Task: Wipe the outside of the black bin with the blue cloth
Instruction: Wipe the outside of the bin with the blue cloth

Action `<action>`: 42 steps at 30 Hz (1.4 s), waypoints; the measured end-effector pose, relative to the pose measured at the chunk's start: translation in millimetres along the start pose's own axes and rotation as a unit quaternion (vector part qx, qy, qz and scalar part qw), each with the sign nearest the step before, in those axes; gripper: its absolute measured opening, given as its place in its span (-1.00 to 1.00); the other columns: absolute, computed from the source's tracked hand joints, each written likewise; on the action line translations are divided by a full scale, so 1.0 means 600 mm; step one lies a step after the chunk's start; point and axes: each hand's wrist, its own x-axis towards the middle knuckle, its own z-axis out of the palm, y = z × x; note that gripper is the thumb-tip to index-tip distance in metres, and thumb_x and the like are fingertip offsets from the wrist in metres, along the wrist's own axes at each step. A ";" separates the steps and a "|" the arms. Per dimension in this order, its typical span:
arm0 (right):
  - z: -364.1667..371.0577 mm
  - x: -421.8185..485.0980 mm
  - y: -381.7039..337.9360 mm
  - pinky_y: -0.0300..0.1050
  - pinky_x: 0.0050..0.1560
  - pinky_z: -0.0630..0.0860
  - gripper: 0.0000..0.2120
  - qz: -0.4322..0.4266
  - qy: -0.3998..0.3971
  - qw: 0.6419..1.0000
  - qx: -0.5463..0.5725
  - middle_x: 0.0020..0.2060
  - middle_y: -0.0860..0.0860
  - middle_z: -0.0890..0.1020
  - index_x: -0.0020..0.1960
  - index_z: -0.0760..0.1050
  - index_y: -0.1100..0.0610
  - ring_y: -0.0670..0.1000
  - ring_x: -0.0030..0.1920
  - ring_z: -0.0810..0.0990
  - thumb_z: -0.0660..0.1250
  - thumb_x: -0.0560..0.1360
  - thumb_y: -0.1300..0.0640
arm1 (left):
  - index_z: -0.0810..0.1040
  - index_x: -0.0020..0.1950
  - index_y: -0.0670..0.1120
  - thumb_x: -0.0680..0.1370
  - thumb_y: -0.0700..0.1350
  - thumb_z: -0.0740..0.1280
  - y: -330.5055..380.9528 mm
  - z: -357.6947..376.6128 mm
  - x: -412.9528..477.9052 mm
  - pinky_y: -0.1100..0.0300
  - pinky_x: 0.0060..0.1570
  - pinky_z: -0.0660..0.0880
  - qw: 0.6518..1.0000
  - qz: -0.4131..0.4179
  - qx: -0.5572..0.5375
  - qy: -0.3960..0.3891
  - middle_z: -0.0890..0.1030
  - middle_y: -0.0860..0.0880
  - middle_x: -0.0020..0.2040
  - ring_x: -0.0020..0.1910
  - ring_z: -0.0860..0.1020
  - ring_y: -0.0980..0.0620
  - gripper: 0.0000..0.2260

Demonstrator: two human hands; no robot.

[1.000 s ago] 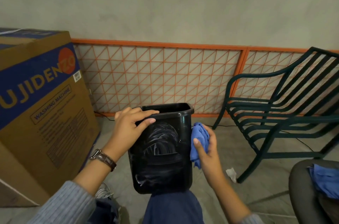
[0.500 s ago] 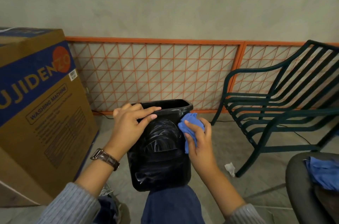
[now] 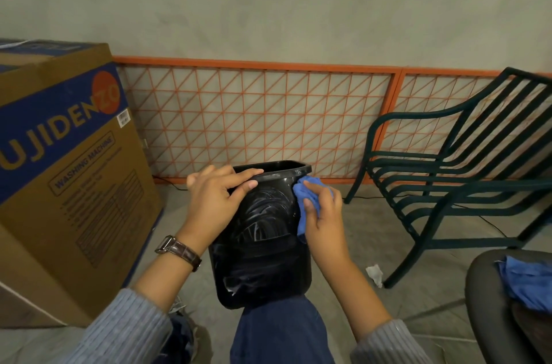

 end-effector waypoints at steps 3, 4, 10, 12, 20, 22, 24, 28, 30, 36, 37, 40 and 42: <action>0.010 -0.008 -0.017 -0.26 0.20 0.31 -0.72 -0.010 -0.008 0.999 -0.031 0.23 0.10 0.34 0.28 0.39 -0.04 -0.05 0.20 0.37 0.16 0.59 0.09 | 0.54 0.11 0.29 0.50 0.19 0.23 0.001 0.004 -0.004 0.15 -0.06 0.09 1.000 -0.001 0.008 0.009 0.49 0.15 -0.29 -0.18 0.36 0.15 -0.78; 0.010 -0.018 -0.014 -0.21 0.22 0.30 -0.71 -0.033 -0.018 0.998 -0.043 0.25 0.16 0.35 0.28 0.38 -0.04 0.04 0.24 0.36 0.18 0.56 0.10 | 0.54 0.11 0.29 0.50 0.21 0.20 0.003 0.004 -0.006 0.16 -0.07 0.08 1.000 0.002 0.016 0.010 0.48 0.16 -0.30 -0.19 0.35 0.16 -0.77; -0.008 -0.013 0.021 -0.40 0.18 0.35 -0.75 -0.009 -0.023 0.999 -0.025 0.25 0.05 0.33 0.25 0.41 0.03 -0.05 0.21 0.39 0.20 0.59 0.16 | 0.54 0.13 0.27 0.52 0.16 0.20 0.022 0.004 -0.003 0.18 -0.08 0.06 0.998 0.009 0.057 0.004 0.48 0.15 -0.29 -0.16 0.37 0.14 -0.78; 0.000 -0.003 0.011 -0.37 0.14 0.34 -0.73 0.033 -0.002 0.999 -0.029 0.21 0.00 0.33 0.27 0.42 0.05 -0.09 0.14 0.39 0.20 0.59 0.16 | 0.55 0.13 0.27 0.53 0.13 0.25 0.026 0.006 -0.001 0.18 -0.09 0.05 0.998 0.008 0.060 0.002 0.48 0.14 -0.28 -0.16 0.37 0.13 -0.80; -0.020 -0.014 0.032 -0.29 0.12 0.41 -0.78 -0.057 -0.053 0.996 -0.050 0.14 0.00 0.34 0.22 0.42 -0.02 0.01 0.14 0.45 0.20 0.59 0.16 | 0.54 0.12 0.30 0.52 0.11 0.25 0.018 0.004 0.003 0.17 -0.09 0.05 0.999 0.001 0.039 -0.005 0.46 0.15 -0.31 -0.18 0.36 0.15 -0.80; -0.011 -0.002 0.023 -0.47 0.01 0.31 -0.76 0.021 -0.027 0.999 -0.022 0.12 -0.03 0.32 0.25 0.44 0.03 0.00 0.12 0.45 0.21 0.59 0.15 | 0.54 0.11 0.30 0.51 0.12 0.25 0.020 0.006 0.006 0.17 -0.09 0.04 0.999 0.001 0.038 -0.006 0.47 0.14 -0.31 -0.17 0.36 0.15 -0.80; -0.001 0.002 -0.002 -0.48 0.01 0.30 -0.73 0.044 -0.001 0.999 -0.023 0.10 -0.02 0.31 0.26 0.46 0.03 -0.04 0.08 0.42 0.22 0.58 0.16 | 0.54 0.12 0.30 0.51 0.11 0.26 0.023 0.007 0.006 0.18 -0.10 0.03 0.999 0.004 0.041 -0.006 0.47 0.14 -0.31 -0.17 0.36 0.15 -0.80; -0.007 -0.019 0.002 -0.27 0.17 0.38 -0.74 -0.072 -0.035 0.996 -0.039 0.14 0.15 0.39 0.22 0.45 -0.02 0.04 0.18 0.40 0.18 0.54 0.11 | 0.55 0.12 0.27 0.52 0.09 0.27 0.025 0.005 0.002 0.16 -0.12 0.04 0.999 0.010 0.049 -0.007 0.45 0.14 -0.32 -0.17 0.37 0.12 -0.80; -0.020 -0.010 0.014 -0.19 0.06 0.47 -0.76 -0.076 -0.050 0.995 -0.044 0.09 0.11 0.40 0.19 0.48 0.02 0.08 0.11 0.46 0.25 0.53 0.16 | 0.56 0.12 0.26 0.52 0.08 0.28 0.024 0.004 0.003 0.16 -0.12 0.05 0.999 0.008 0.045 -0.005 0.45 0.13 -0.32 -0.17 0.38 0.11 -0.80; 0.011 -0.001 -0.032 -0.31 -0.02 0.39 -0.67 0.039 0.024 0.998 -0.034 0.02 0.02 0.34 0.25 0.50 0.05 0.02 -0.03 0.46 0.31 0.51 0.26 | 0.56 0.12 0.25 0.51 0.10 0.27 0.030 0.006 0.001 0.15 -0.09 0.06 0.999 0.000 0.054 0.000 0.44 0.14 -0.33 -0.17 0.36 0.13 -0.79; 0.014 -0.008 -0.036 -0.24 -0.03 0.44 -0.66 0.010 0.019 0.999 -0.044 0.02 0.06 0.36 0.25 0.50 0.05 0.05 -0.03 0.46 0.32 0.50 0.28 | 0.56 0.12 0.25 0.51 0.11 0.26 0.029 0.006 -0.001 0.15 -0.08 0.07 0.998 0.000 0.056 0.001 0.43 0.14 -0.33 -0.18 0.36 0.12 -0.79; -0.005 -0.016 -0.014 -0.09 -0.04 0.51 -0.68 -0.080 -0.055 0.992 -0.076 0.05 0.14 0.41 0.21 0.50 0.08 0.13 0.03 0.48 0.36 0.48 0.27 | 0.57 0.11 0.25 0.51 0.12 0.26 0.023 0.002 -0.003 0.16 -0.09 0.06 0.999 -0.003 0.054 0.003 0.39 0.16 -0.36 -0.21 0.35 0.13 -0.79; -0.022 -0.006 -0.006 -0.17 -0.07 0.48 -0.73 -0.055 -0.078 0.993 -0.070 0.03 0.04 0.37 0.20 0.50 0.10 0.06 -0.01 0.48 0.35 0.50 0.22 | 0.57 0.11 0.26 0.51 0.11 0.26 0.021 0.000 -0.003 0.16 -0.09 0.06 0.999 -0.005 0.048 0.005 0.40 0.16 -0.36 -0.21 0.34 0.13 -0.80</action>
